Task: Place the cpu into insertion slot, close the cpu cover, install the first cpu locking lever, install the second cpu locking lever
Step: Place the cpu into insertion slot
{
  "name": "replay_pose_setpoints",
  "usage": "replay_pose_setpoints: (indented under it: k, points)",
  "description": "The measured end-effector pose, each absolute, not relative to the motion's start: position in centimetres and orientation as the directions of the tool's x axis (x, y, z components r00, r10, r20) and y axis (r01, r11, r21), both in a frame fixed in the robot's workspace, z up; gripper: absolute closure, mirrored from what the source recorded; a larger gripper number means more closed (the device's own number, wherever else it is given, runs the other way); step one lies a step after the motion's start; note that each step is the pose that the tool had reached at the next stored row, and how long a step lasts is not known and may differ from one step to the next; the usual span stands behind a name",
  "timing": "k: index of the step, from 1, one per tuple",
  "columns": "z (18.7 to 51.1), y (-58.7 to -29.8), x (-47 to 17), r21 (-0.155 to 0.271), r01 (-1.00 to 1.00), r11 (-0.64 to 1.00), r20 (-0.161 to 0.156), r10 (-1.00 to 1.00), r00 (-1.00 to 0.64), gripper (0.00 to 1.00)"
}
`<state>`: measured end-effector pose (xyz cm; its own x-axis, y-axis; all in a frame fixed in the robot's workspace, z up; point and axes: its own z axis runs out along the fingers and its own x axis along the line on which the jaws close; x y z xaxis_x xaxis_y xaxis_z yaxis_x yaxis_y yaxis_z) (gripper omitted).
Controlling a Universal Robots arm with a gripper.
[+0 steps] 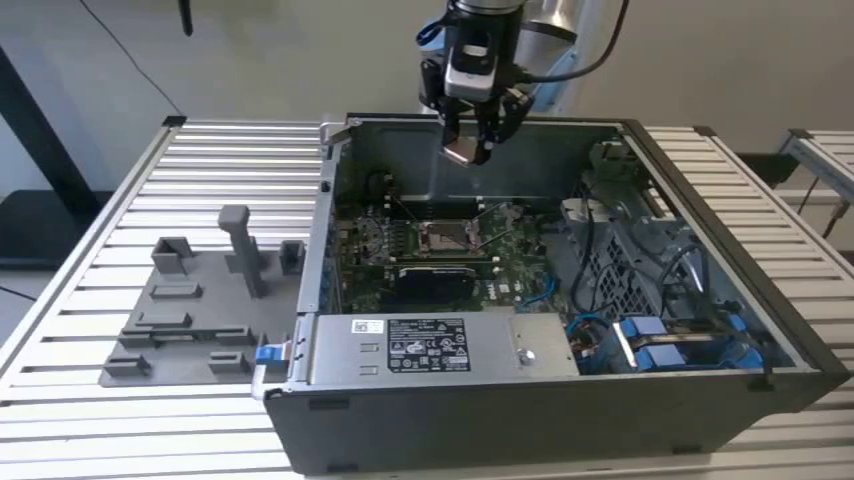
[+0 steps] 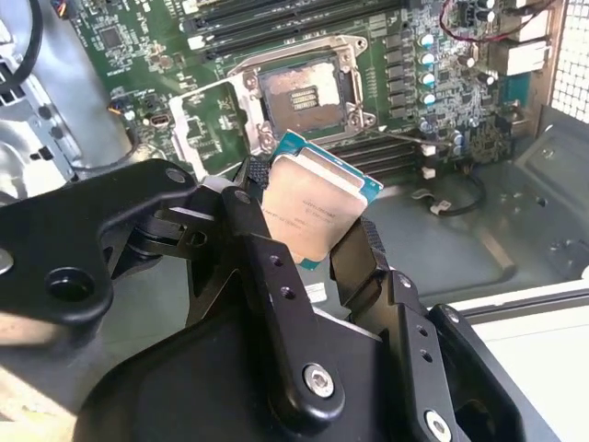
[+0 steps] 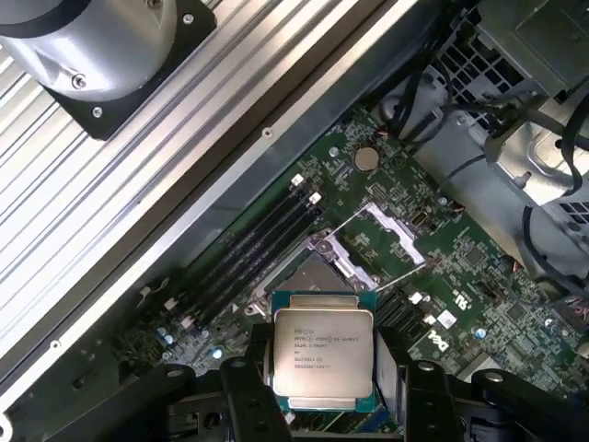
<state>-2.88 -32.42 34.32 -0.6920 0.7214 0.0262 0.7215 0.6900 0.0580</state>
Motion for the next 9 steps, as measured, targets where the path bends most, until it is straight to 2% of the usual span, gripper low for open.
replay_pose_setpoints:
  k: [9]
  points:
    - [33.89,-32.4,-2.88,0.053,0.788,0.613,0.03,0.788,-0.615,0.46]
